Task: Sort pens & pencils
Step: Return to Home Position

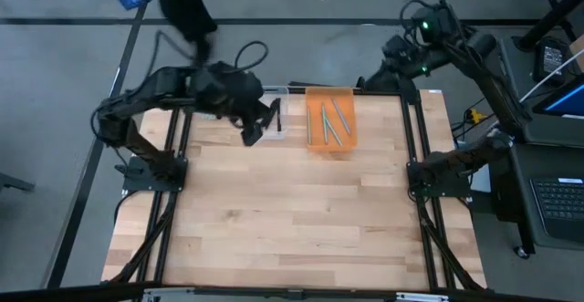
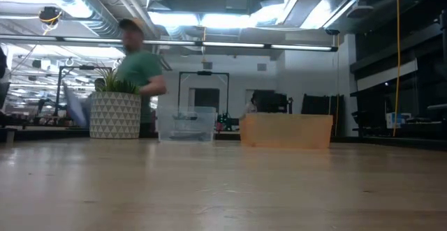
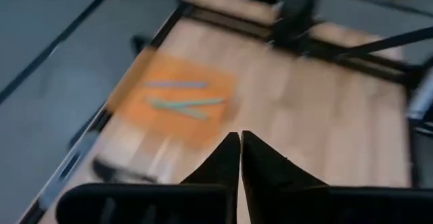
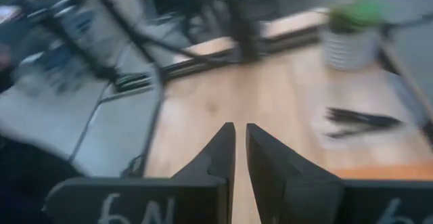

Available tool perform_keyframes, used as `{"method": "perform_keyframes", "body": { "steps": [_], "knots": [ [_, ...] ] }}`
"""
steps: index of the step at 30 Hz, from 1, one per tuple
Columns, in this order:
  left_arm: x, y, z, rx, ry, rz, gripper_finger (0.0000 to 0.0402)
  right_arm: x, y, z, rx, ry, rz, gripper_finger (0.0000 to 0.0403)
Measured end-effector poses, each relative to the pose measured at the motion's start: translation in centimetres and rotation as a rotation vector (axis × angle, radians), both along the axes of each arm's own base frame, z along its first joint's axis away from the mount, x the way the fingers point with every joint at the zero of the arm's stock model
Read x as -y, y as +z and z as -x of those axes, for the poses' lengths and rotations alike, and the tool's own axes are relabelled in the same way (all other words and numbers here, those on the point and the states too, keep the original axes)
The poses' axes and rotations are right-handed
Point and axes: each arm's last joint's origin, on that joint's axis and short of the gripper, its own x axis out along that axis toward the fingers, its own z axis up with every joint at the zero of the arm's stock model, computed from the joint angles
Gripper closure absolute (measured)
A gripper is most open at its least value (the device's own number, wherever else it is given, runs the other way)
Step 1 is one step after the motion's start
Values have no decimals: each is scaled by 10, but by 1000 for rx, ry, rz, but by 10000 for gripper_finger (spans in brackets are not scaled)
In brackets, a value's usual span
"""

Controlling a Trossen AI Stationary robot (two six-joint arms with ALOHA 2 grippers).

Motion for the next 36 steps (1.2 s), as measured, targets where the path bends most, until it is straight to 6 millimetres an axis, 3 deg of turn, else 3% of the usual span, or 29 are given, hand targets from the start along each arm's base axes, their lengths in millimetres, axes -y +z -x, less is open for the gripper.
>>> {"method": "perform_keyframes", "body": {
  "steps": [7, 12, 16, 22, 27, 36],
  "knots": [
    [38, 17, 17, 100, -157, -19, 395, -66, 17, 4, 79, 257, 40, 363],
    [67, 10, 9, 139, -249, -43, 386, -105, 18, 2, 116, 372, 99, 363],
    [84, -7, 4, 163, -299, -26, 390, -131, -7, -8, 97, 429, 87, 363],
    [99, -10, 29, 338, -338, 20, 400, -161, -60, -2, 18, 523, -19, 363],
    [108, -23, 64, 430, -316, -11, 388, -169, -68, 33, 158, 578, 4, 363],
    [107, -65, 106, 552, -358, -25, 369, -153, -67, 129, 475, 470, 131, 363]
  ]
}}
